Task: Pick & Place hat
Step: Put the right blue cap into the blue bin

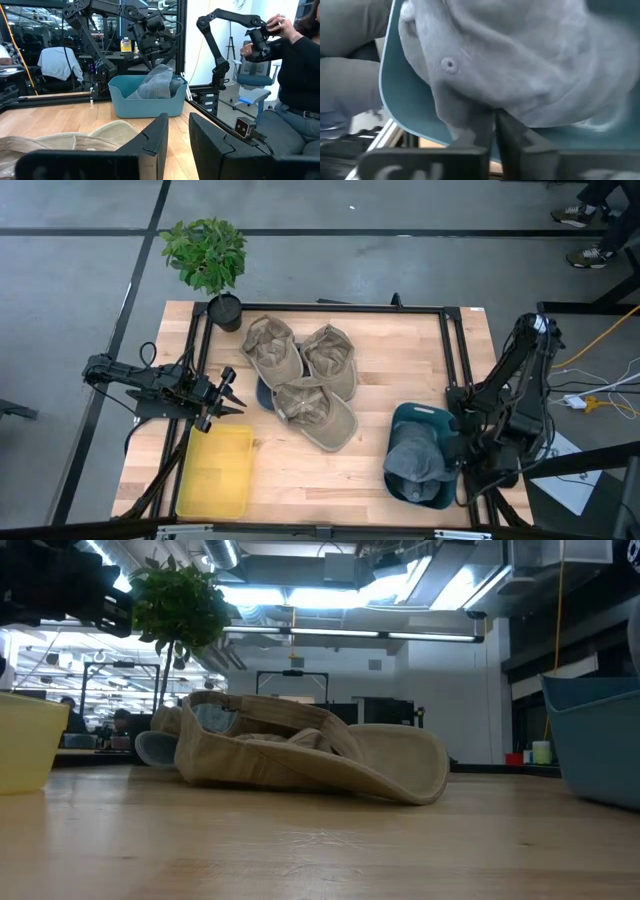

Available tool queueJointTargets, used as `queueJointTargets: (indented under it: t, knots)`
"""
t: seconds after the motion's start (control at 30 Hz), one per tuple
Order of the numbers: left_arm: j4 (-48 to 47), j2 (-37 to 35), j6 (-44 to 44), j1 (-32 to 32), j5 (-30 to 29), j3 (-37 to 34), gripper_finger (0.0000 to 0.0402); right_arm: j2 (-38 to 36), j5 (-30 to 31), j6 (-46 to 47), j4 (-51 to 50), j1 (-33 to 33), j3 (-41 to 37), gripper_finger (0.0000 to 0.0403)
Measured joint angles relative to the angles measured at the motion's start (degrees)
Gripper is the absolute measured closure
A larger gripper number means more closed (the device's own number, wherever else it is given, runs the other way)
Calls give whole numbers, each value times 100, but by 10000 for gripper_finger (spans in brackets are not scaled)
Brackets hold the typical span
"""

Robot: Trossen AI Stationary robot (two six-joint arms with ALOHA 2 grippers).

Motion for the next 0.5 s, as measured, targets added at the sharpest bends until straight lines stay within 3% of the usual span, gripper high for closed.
queueJointTargets:
  t: [0.2,0.5]
  knots:
    - [-1,1,0,0,-1,0,329,246,-486,232,1012,-98,-330,377]
    - [1,0,0,0,-1,-2,329,780,-522,407,1675,-269,-398,384]
